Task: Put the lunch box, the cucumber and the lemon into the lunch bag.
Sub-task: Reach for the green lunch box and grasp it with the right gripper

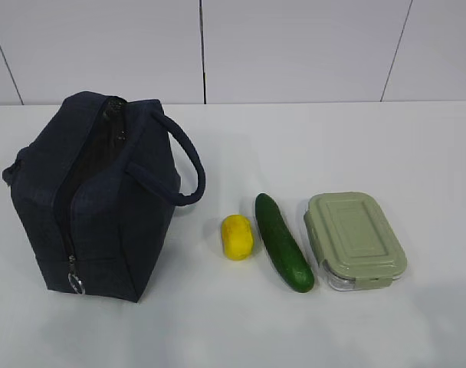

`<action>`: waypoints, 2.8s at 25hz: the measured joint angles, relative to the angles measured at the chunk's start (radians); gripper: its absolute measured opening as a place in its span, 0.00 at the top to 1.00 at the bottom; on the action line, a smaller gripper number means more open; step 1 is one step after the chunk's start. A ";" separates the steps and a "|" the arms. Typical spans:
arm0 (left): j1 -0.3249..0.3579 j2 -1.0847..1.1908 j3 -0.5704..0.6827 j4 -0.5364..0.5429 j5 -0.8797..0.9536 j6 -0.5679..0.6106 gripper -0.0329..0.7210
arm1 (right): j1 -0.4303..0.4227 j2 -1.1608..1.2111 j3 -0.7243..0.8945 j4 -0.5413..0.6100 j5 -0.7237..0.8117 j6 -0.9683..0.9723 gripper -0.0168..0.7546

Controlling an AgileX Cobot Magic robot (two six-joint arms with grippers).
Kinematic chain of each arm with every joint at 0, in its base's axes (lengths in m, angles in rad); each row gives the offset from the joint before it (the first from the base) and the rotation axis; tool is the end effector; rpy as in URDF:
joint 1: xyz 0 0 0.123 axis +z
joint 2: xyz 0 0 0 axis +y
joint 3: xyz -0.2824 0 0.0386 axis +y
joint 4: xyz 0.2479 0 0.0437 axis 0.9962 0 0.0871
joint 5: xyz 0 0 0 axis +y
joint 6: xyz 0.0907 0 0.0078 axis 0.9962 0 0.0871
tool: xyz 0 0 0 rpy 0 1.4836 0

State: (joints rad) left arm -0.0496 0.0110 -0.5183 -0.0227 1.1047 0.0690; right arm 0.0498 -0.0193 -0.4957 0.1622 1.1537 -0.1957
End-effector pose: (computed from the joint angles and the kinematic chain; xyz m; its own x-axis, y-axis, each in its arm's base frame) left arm -0.0072 -0.0015 0.2788 -0.4829 0.0828 -0.8718 0.0958 0.9945 0.0414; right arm -0.0127 0.0128 0.2694 -0.4922 -0.1524 -0.8571 -0.2408 0.9700 -0.0342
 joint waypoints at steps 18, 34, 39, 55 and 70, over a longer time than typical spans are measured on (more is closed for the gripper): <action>0.000 0.000 0.000 0.000 0.000 0.000 0.64 | 0.000 0.000 0.000 0.000 0.000 0.000 0.50; 0.000 0.000 0.000 0.000 0.000 0.000 0.64 | 0.000 0.000 0.000 0.000 0.000 0.000 0.50; 0.000 0.000 0.000 0.000 0.000 0.000 0.64 | 0.000 0.000 0.000 0.000 0.000 0.000 0.50; 0.000 0.000 0.000 0.000 0.000 0.000 0.64 | 0.000 0.133 -0.002 0.156 -0.027 0.002 0.50; 0.000 0.000 0.000 0.002 0.000 0.000 0.64 | 0.000 0.811 -0.004 0.801 -0.116 -0.485 0.50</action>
State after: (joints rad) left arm -0.0496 0.0110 -0.5183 -0.0204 1.1047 0.0690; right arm 0.0498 0.7919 -0.5000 0.9631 1.0377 -0.6811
